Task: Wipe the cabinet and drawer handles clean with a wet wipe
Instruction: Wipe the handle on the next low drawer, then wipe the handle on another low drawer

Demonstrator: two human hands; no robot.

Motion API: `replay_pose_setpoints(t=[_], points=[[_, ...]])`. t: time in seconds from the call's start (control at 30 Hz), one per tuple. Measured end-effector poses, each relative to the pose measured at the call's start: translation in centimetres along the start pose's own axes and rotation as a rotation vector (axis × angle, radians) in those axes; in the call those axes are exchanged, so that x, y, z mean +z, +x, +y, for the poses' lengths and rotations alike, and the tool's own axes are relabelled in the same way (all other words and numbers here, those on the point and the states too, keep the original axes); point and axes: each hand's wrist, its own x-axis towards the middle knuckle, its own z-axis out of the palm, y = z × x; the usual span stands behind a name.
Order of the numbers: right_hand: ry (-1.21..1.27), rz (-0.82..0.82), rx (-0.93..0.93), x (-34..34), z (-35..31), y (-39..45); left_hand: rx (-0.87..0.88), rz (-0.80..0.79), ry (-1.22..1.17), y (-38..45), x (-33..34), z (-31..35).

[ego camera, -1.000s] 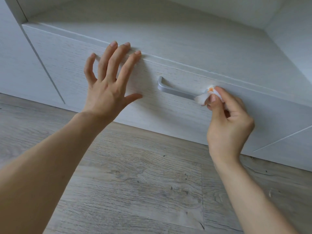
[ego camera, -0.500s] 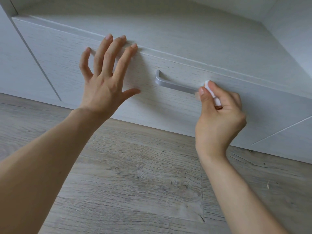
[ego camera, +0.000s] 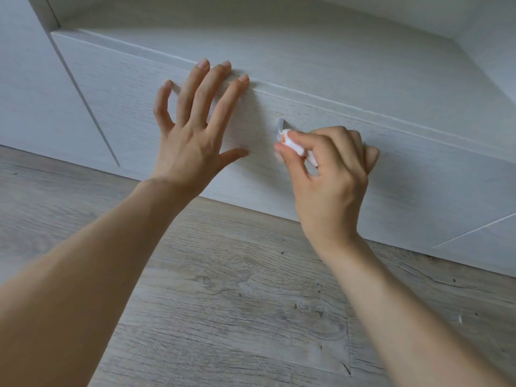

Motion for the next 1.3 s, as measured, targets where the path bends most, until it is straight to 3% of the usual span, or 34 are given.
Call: replay_pose_setpoints(t=[0.27, 0.4, 0.63, 0.8, 0.97, 1.13, 1.3], points=[[-0.053, 0.064, 0.097, -3.4, 3.7, -1.2, -0.016, -0.071, 0.015, 0.0, -1.0, 0.5], [-0.035, 0.074, 0.34, -5.1, 5.3, -1.1, -0.057, -0.136, 0.008, 0.1, -1.9, 1.1], [0.323, -0.038, 0.5, -5.0, 3.9, 3.4, -0.085, -0.263, 0.042, 1.1, -4.7, 2.0], [0.436, -0.28, 0.655, -4.9, 1.9, 7.4, -0.029, -0.55, 0.11, 2.8, -8.3, 1.6], [0.398, -0.567, 0.675, -7.9, -2.7, 11.0, -0.13, -0.773, 0.138, 3.3, -15.4, 1.2], [0.396, -0.864, 0.56, -10.3, -10.2, 17.5, -0.209, -1.006, 0.188, 5.6, -25.1, -1.4], [0.343, -1.072, 0.474, -9.9, -17.9, 27.6, -0.305, -1.054, 0.16, 11.9, -35.5, -6.7]])
